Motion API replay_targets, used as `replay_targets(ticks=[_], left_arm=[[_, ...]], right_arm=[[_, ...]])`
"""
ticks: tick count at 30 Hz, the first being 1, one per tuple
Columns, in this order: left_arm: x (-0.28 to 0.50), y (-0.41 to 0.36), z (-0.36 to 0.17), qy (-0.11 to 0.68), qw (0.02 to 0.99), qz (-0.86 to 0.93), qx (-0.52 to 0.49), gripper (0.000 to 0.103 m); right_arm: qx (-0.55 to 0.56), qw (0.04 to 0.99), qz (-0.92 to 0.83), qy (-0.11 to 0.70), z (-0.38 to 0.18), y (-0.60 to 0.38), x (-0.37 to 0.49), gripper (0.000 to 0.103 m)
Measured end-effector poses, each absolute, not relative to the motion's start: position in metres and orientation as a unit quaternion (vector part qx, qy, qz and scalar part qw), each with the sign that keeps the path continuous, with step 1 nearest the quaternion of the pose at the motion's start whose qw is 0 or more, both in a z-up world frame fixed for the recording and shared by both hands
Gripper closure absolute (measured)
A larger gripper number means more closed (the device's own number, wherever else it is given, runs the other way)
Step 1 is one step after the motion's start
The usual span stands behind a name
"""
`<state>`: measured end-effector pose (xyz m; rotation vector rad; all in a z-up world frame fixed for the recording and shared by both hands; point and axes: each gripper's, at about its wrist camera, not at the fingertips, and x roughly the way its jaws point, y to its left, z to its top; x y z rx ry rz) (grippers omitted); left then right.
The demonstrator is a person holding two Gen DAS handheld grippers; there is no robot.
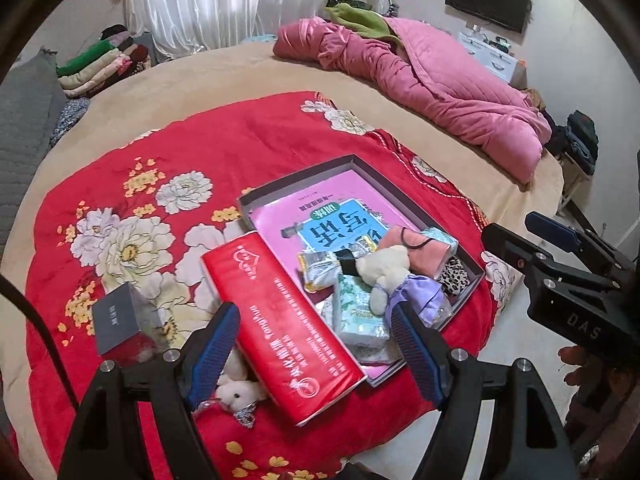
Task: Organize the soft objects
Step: 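Move both open tools back to the remaining items beside the tray, then lower both open tools toward the green egg sponge and small tiara bear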
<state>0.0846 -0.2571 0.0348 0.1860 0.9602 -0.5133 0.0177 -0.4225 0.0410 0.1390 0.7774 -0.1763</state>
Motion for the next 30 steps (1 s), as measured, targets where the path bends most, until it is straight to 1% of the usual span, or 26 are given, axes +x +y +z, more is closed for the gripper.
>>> replay_targets(ticks=[12, 19, 30], left_arm=[[0.085, -0.215, 0.04, 0.45, 0.863, -0.217, 0.074, 0.026], [0.093, -0.172, 0.033, 0.461, 0.865, -0.193, 0.051, 0.026], [0.109, -0.1, 0.01, 0.488, 0.862, -0.139, 0.019, 0.026]], right_arm=[[0.03, 0.927, -0.032, 0.371, 0.054, -0.364, 0.023, 0.025], [0.015, 0.927, 0.008, 0.375, 0.052, -0.326, 0.026, 0.025], [-0.038, 0.912, 0.097, 0.396, 0.03, -0.243, 0.029, 0.025]])
